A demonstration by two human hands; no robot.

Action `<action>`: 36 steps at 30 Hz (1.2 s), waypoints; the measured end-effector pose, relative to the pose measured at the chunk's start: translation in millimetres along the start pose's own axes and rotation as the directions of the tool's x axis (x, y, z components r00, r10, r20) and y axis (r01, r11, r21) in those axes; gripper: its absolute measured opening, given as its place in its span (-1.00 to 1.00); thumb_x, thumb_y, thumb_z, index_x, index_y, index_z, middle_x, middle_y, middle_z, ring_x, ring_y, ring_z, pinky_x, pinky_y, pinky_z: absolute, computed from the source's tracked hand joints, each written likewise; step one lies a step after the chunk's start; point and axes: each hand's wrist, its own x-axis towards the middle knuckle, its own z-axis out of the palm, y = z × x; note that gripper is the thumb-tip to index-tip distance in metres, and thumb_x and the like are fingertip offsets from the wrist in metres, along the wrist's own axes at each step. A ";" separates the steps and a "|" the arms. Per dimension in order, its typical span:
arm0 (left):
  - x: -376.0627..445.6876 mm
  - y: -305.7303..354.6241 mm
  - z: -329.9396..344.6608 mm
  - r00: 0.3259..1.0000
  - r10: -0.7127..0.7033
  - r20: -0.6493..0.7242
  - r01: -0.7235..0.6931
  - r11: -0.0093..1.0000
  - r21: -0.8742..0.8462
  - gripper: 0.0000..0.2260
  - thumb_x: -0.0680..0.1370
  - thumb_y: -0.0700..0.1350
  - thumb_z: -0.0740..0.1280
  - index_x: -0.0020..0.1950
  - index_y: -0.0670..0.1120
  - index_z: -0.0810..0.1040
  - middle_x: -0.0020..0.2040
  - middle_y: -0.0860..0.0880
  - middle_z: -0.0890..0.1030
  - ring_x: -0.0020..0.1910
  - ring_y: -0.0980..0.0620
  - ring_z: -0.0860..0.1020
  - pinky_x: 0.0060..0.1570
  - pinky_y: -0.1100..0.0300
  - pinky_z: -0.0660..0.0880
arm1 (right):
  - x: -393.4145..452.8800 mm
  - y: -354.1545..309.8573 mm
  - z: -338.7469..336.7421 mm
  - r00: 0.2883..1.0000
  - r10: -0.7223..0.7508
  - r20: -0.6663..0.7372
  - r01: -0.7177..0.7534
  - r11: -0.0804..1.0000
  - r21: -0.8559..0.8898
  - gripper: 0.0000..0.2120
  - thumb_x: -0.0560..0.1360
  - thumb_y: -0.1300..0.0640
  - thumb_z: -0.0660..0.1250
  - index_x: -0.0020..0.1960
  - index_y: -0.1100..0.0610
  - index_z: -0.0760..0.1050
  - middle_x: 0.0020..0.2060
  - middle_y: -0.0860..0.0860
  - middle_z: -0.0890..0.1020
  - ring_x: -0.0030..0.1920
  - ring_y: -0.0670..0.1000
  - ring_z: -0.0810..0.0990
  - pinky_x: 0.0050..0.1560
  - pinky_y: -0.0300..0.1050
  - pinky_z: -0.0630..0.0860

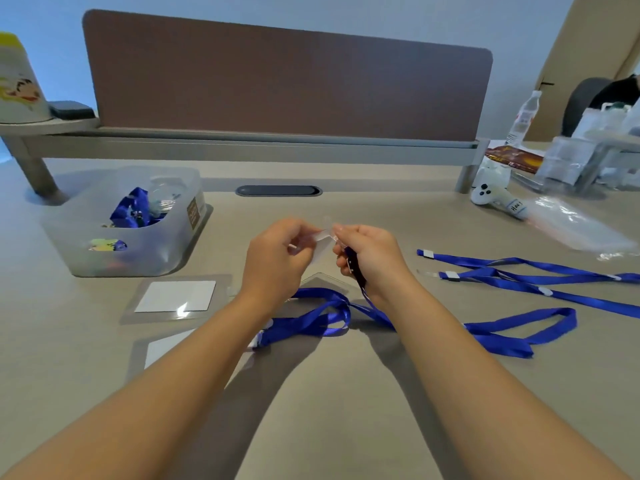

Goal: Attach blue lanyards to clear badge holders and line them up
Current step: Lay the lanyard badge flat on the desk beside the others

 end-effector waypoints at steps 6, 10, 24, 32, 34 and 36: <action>15.5 -15.8 -16.0 0.996 -0.005 -0.087 0.006 1.000 0.009 -0.84 0.45 -0.28 0.30 0.01 -0.21 0.54 -0.06 -0.20 0.60 -0.18 0.03 0.46 -0.26 0.47 0.36 | 20.2 -11.7 19.1 0.993 -0.052 0.103 0.053 0.999 -0.011 -0.89 0.50 0.32 0.22 -0.09 0.20 0.52 -0.34 0.02 0.53 -0.36 -0.09 0.45 -0.34 -0.32 0.43; 28.3 -20.3 -21.7 0.992 0.014 -0.123 -0.009 0.999 0.038 -0.78 0.46 -0.27 0.27 0.10 -0.19 0.50 0.00 -0.22 0.60 -0.15 0.05 0.45 -0.23 0.44 0.35 | 33.2 -20.8 26.8 0.990 -0.089 0.113 0.096 0.994 -0.059 -0.78 0.48 0.37 0.24 0.11 0.30 0.52 -0.32 0.02 0.53 -0.32 -0.07 0.47 -0.23 -0.26 0.45; 31.2 -32.1 -40.3 0.984 0.161 -0.078 -0.122 0.923 0.366 -0.77 0.45 -0.33 0.28 0.08 -0.18 0.54 -0.03 -0.26 0.61 -0.14 -0.19 0.56 -0.18 0.19 0.44 | 43.0 -33.7 30.3 0.938 0.026 0.346 -0.011 0.999 -0.044 -0.83 0.52 0.32 0.20 -0.24 0.22 0.46 -0.34 0.10 0.52 -0.36 -0.03 0.49 -0.29 -0.26 0.46; 15.6 -35.9 -42.3 0.979 0.197 0.052 -0.197 0.848 0.492 -0.78 0.37 -0.33 0.36 -0.01 -0.16 0.58 -0.20 -0.24 0.64 -0.29 -0.17 0.60 -0.26 0.23 0.43 | 39.6 -17.8 36.1 0.949 0.078 0.305 -0.071 0.997 -0.036 -0.85 0.50 0.23 0.28 -0.24 0.22 0.50 -0.38 0.08 0.55 -0.48 -0.09 0.52 -0.44 -0.33 0.51; 13.9 -33.8 -40.4 0.986 0.164 0.035 -0.162 0.883 0.441 -0.77 0.40 -0.32 0.35 0.03 -0.15 0.57 -0.11 -0.24 0.63 -0.20 -0.19 0.60 -0.20 0.20 0.44 | 38.5 -15.9 35.2 0.951 0.069 0.302 -0.066 0.998 -0.018 -0.84 0.50 0.28 0.26 -0.25 0.23 0.50 -0.38 0.08 0.55 -0.46 -0.08 0.51 -0.41 -0.32 0.50; 16.0 -30.9 -37.5 0.995 0.095 0.018 -0.096 0.938 0.333 -0.76 0.43 -0.25 0.34 0.08 -0.13 0.53 0.00 -0.20 0.61 -0.09 -0.12 0.56 -0.14 0.17 0.44 | 39.5 -15.0 32.5 0.954 0.034 0.297 -0.031 0.999 -0.014 -0.83 0.50 0.30 0.26 -0.27 0.22 0.50 -0.37 0.09 0.55 -0.41 -0.05 0.52 -0.34 -0.27 0.51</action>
